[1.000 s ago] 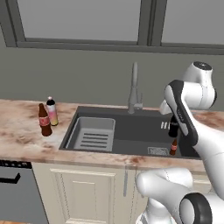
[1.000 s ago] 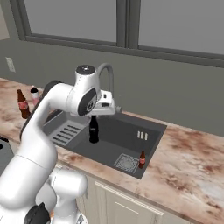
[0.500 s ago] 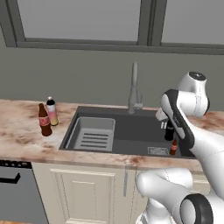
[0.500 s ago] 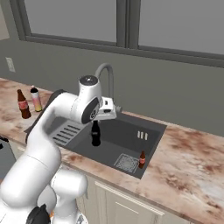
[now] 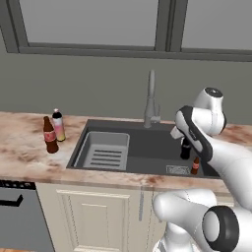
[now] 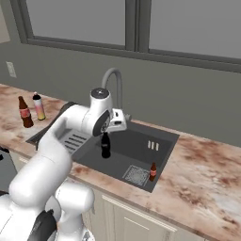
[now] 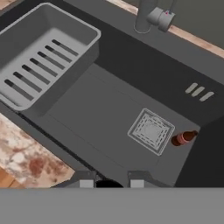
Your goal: Place the large bottle from the dining counter next to the other large bottle outside the sink, and place the small bottle from the dining counter next to the other small bottle inside the sink.
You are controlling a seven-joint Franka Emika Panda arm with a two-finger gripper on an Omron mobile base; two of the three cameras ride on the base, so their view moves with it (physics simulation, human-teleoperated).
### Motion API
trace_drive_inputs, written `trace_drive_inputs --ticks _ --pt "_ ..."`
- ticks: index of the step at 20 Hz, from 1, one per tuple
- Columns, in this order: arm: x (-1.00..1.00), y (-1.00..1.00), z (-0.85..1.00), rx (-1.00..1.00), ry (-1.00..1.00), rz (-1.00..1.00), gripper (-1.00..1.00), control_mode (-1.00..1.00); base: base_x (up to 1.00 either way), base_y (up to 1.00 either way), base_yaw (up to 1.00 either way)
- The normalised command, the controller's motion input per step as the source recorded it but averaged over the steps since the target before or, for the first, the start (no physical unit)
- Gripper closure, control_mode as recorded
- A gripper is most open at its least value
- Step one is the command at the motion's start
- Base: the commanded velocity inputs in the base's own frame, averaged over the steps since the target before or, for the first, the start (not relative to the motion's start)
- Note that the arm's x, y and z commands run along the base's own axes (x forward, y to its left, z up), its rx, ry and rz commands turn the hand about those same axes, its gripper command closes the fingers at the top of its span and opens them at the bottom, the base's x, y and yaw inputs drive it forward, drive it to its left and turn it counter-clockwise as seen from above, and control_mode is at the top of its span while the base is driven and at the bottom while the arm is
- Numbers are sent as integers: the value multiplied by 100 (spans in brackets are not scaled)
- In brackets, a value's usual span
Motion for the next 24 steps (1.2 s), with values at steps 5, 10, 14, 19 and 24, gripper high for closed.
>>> trace_drive_inputs --ticks 5,10,14,19,24 --pt "19 0 -26 0 0 3 100 -100 0 0 0" --pt "20 0 -24 0 0 3 100 -100 0 0 0" --pt "21 0 -22 0 0 2 100 -100 0 0 0" --pt "17 0 -22 0 0 2 100 -100 0 0 0" --pt "4 0 -20 0 0 0 100 -100 0 0 0"
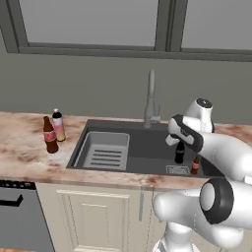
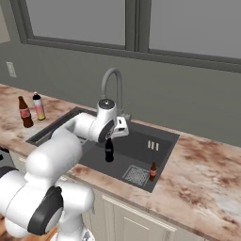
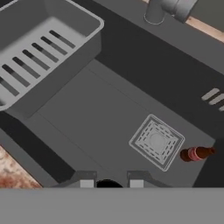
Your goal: Place the large bottle from the dining counter next to the other large bottle outside the sink, and place the small bottle from the dining counter next to the other small bottle inside the sink.
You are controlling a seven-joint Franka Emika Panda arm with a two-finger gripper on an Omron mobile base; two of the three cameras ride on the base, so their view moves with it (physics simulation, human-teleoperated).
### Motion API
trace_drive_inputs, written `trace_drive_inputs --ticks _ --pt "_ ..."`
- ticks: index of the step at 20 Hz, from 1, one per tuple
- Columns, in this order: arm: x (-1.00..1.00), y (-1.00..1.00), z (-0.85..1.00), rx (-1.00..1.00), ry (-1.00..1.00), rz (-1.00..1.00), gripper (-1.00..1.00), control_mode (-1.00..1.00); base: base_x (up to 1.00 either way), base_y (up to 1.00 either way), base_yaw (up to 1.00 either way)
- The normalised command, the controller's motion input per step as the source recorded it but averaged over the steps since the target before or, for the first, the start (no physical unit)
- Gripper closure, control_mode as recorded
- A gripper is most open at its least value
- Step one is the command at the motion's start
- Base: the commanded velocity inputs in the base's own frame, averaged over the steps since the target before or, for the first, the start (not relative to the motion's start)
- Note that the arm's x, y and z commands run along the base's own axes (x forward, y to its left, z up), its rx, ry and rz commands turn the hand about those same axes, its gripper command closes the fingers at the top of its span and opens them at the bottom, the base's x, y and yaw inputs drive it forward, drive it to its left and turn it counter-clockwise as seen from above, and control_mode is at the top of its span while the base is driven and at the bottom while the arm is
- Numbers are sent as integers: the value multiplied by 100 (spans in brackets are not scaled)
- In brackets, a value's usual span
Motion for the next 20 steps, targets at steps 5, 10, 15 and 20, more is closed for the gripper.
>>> trace_drive_inputs --ticks 5,10,15,20 --pt "5 0 -21 0 0 0 100 -100 0 0 0" --pt "0 8 -17 0 0 0 100 -100 0 0 0" --pt "4 9 -23 1 0 0 100 -100 0 0 0" --pt "11 1 -26 1 0 0 100 -100 0 0 0"
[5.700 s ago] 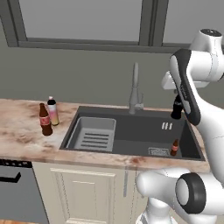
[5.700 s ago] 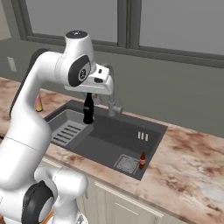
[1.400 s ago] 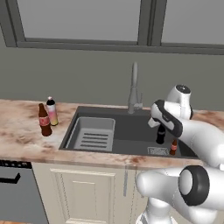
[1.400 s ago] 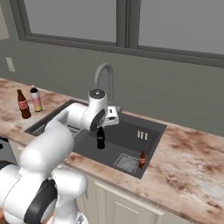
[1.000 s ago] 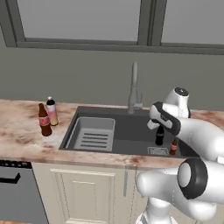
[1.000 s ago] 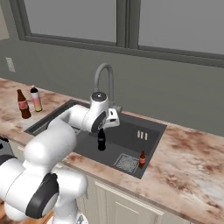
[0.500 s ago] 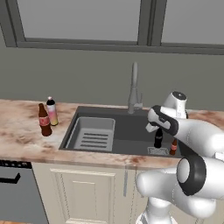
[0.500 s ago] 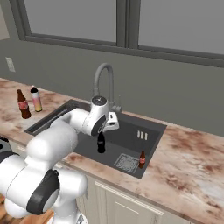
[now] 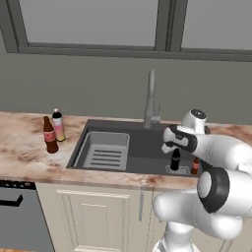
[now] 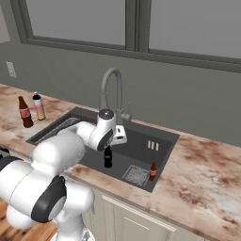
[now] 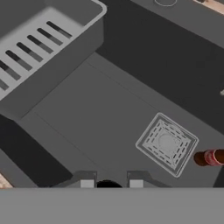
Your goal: Place the large bottle from the dining counter next to the other large bottle outside the sink, and place the small bottle from the dining counter next to the other small bottle inside the sink.
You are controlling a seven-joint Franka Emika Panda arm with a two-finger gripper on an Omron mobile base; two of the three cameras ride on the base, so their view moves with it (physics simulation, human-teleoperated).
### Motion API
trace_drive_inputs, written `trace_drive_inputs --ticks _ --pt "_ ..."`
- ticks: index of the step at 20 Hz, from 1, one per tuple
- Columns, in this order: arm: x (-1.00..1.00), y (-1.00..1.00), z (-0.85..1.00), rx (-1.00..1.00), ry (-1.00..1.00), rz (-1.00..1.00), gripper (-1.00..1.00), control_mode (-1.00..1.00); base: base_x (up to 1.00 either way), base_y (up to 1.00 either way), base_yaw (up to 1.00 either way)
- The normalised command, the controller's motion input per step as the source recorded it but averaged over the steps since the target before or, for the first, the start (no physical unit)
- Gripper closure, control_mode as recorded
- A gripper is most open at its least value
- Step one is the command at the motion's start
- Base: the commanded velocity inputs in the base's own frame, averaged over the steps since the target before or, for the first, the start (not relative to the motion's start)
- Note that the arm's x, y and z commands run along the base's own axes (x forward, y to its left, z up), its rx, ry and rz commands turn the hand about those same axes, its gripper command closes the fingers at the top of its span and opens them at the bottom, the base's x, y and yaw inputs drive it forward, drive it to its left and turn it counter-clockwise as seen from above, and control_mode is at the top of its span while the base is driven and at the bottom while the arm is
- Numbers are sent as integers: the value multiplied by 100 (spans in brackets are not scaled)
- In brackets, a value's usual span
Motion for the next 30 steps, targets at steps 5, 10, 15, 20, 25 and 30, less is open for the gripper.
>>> trace_drive_inputs --ticks 5,10,15,20,25,30 --pt "26 0 -21 1 -1 0 100 -100 0 0 0" --pt "29 0 -21 1 -1 0 100 -100 0 0 0" --pt "26 0 -24 2 0 0 100 -100 0 0 0" --pt "26 0 -24 2 0 0 100 -100 0 0 0" --pt "27 0 -20 1 0 0 100 -100 0 0 0" --pt "24 0 -17 1 0 0 100 -100 0 0 0"
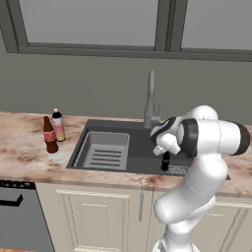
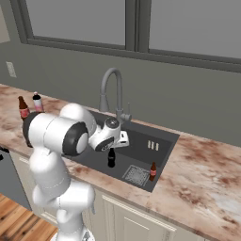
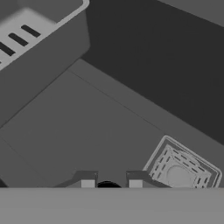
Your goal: Place the large bottle from the dining counter next to the other large bottle outside the sink, and place the small bottle from the dining counter next to the other small bottle inside the sink.
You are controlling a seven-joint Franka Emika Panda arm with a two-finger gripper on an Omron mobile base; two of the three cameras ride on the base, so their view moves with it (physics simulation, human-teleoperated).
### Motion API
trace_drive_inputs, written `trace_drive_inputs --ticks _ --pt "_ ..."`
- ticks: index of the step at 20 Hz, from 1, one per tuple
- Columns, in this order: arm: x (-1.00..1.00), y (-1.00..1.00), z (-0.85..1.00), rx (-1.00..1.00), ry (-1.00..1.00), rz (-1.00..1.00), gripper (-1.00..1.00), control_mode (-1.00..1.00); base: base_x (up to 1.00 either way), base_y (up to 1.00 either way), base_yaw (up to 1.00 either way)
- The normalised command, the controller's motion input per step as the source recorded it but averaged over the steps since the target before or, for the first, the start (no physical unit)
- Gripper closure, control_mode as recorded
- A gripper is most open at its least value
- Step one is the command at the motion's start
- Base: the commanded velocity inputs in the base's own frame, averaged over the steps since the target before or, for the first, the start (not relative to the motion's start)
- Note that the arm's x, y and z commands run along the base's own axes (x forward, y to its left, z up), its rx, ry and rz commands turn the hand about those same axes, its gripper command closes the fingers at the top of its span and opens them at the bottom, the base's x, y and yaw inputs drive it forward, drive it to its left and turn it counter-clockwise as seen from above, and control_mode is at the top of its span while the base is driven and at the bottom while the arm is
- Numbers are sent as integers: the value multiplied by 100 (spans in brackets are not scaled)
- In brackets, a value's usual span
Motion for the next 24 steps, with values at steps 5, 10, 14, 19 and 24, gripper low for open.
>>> trace_drive_inputs --ticks 5,10,14,19,24 --pt "19 0 -21 1 0 0 100 -100 0 0 0" --pt "20 0 -24 1 0 0 100 -100 0 0 0" --pt "23 0 -24 1 0 0 100 -100 0 0 0" --pt "21 0 -23 1 0 0 100 -100 0 0 0" --pt "21 0 -25 1 0 0 100 -100 0 0 0"
